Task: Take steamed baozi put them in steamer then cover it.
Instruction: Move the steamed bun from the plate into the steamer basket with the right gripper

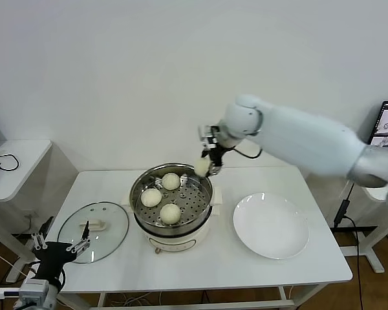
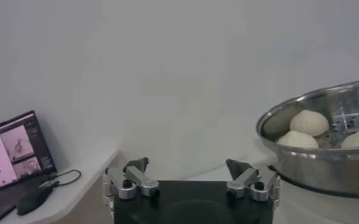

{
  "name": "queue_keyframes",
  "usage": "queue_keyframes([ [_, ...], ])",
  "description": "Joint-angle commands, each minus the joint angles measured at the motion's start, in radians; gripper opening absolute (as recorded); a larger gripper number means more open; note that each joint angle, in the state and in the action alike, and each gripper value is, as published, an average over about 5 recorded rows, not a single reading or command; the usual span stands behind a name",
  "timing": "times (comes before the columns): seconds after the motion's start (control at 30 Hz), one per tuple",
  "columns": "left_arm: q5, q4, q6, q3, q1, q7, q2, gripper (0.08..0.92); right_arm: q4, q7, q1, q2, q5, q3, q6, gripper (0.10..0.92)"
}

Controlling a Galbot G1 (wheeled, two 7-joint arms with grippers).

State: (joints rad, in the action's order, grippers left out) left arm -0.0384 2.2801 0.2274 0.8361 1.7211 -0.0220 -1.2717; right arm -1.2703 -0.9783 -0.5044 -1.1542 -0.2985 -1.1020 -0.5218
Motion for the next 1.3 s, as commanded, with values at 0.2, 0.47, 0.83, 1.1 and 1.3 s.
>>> queue_keyframes([
  [0.2,-0.001,0.009,0.000,0.014,0.002,0.001,-0.003,0.823,0.090,0.068,0.112,-0.174,-0.002,-0.039,-0.106,0.645],
  [0.47,-0.002,0.006,-0.002,0.017,0.006,0.000,-0.004,0.823,0.106,0.073,0.152,-0.176,0.059,-0.034,-0.118,0.645],
  [0.83,-0.001,0.003,-0.002,0.015,0.003,0.000,-0.007,0.823,0.122,0.081,0.179,-0.169,0.070,-0.012,-0.117,0.645],
  [1.1,0.000,0.000,-0.001,0.012,0.001,0.000,-0.012,0.823,0.063,0.074,0.136,-0.114,0.051,0.007,-0.115,0.756],
  [1.3,-0.001,-0.002,-0.001,0.012,-0.005,0.001,-0.010,0.823,-0.074,0.109,0.087,0.009,0.013,0.037,-0.123,0.821],
])
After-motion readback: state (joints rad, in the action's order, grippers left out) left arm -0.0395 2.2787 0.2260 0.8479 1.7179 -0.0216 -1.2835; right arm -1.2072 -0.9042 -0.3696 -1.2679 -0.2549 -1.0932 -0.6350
